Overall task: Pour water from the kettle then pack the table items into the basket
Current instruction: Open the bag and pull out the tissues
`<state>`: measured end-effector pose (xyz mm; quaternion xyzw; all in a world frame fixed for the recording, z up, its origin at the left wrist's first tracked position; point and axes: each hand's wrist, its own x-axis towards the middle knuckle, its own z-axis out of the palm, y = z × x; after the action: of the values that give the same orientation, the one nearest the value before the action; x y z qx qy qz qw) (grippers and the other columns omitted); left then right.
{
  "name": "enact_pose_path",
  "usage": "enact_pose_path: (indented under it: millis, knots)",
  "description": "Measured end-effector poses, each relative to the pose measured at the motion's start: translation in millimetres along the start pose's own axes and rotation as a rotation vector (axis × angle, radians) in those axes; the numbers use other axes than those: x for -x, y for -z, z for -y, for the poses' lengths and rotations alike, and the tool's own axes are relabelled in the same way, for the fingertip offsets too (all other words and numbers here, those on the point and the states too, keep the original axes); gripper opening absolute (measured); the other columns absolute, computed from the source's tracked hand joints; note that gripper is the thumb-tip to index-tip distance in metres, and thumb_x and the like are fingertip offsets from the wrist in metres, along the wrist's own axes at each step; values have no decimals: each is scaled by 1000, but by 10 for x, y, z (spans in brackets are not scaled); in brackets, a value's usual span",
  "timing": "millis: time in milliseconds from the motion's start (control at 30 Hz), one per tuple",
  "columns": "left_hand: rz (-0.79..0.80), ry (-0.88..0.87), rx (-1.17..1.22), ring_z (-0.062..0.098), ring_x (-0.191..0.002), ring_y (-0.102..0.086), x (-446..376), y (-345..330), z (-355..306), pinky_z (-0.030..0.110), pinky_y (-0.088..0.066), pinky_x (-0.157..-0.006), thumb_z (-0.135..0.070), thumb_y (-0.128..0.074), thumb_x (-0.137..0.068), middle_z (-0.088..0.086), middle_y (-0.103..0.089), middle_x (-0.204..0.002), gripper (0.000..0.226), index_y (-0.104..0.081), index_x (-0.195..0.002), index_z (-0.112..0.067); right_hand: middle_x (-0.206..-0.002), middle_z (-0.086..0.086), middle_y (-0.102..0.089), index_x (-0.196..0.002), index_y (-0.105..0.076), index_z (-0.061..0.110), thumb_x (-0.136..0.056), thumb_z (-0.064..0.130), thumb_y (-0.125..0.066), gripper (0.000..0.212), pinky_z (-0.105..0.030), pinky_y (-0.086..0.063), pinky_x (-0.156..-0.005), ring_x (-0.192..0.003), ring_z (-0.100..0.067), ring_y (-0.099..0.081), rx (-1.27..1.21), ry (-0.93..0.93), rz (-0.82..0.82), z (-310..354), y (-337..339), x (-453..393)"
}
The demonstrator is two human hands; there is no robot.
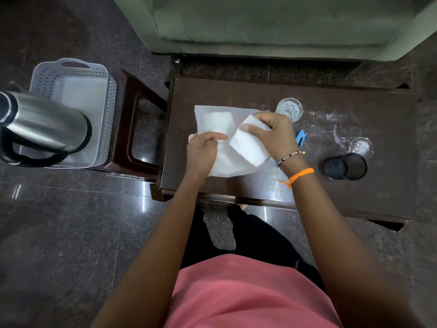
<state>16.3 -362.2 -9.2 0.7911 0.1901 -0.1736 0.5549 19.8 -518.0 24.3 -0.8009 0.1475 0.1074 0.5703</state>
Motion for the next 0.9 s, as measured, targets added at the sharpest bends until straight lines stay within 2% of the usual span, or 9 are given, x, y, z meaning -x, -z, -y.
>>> enact_pose_path:
  millis: [67, 167, 267, 400, 500, 600, 700, 767, 900]
  knots:
    - [82, 64, 153, 19, -96, -62, 43, -8, -41, 39, -48, -91, -18, -55, -87, -8, -69, -85, 30, -72, -63, -25, -74, 2, -61, -97, -67, -1, -78, 5, -70, 20, -12, -45, -56, -57, 4, -54, -146, -127, 45, -78, -61, -3]
    - [179, 65, 171, 15, -79, -62, 75, -42, -18, 33, -49, -78, -29, -66, -84, -15, -67, -67, 20, -71, -67, -20, -88, -11, -59, -111, -61, 8, -76, 6, -72, 37, -26, -49, -67, -76, -15, -58, -247, -229, 36, -173, -56, 23]
    - [185, 101, 181, 17, -80, -64, 82, -86, 34, 33, -53, -80, -21, -74, -78, -8, -70, -80, 8, -70, -79, -14, -100, -7, -60, -110, -57, 15, -75, 1, -72, 40, -32, -53, -78, -89, -19, -58, -416, -303, 27, -260, 18, 98]
    - [231, 167, 202, 21, -88, -65, 96, -222, 58, 38, -54, -85, -21, -74, -77, 9, -70, -98, 16, -71, -88, -9, -80, -2, -59, -80, -58, 17, -73, -9, -68, 29, -30, -52, -67, -74, -17, -57, -456, -336, 6, -395, 105, 273]
    - [303, 167, 208, 17, -87, -65, 119, -387, 75, 37, -54, -86, -22, -72, -79, -3, -71, -88, 2, -73, -77, -21, -76, -5, -58, -85, -61, 9, -77, -4, -66, 15, -31, -45, -62, -72, -18, -53, -376, -331, -160, -533, 217, 374]
    - [331, 106, 135, 9, -90, -64, 78, -516, 133, 31, -53, -89, -10, -69, -80, -16, -69, -89, 15, -73, -76, -25, -94, -6, -58, -112, -55, 1, -82, -1, -60, 31, -26, -46, -64, -82, -17, -53, -272, -326, -408, -753, 462, 383]
    - [406, 89, 67, 12, -98, -60, 42, -596, 195, 27, -53, -84, 1, -64, -80, -15, -64, -98, 30, -71, -77, -28, -111, -13, -55, -123, -43, 0, -84, -2, -50, 40, -29, -50, -83, -95, -21, -51, -166, -409, -589, -1076, 786, 386]
    - [410, 131, 57, 14, -96, -58, 28, -660, 232, 22, -52, -74, 7, -58, -79, -11, -60, -101, 37, -69, -75, -28, -115, -20, -57, -122, -42, -2, -83, -2, -48, 40, -36, -43, -89, -102, -30, -55, -34, -499, -705, -1300, 1005, 402]
    - [373, 201, 86, 16, -89, -55, 24, -786, 320, 23, -50, -67, 14, -49, -76, -8, -54, -99, 42, -59, -73, -26, -106, -26, -65, -108, -55, -1, -77, -4, -46, 33, -31, -34, -73, -97, -41, -58, 145, -519, -927, -1652, 1316, 469]
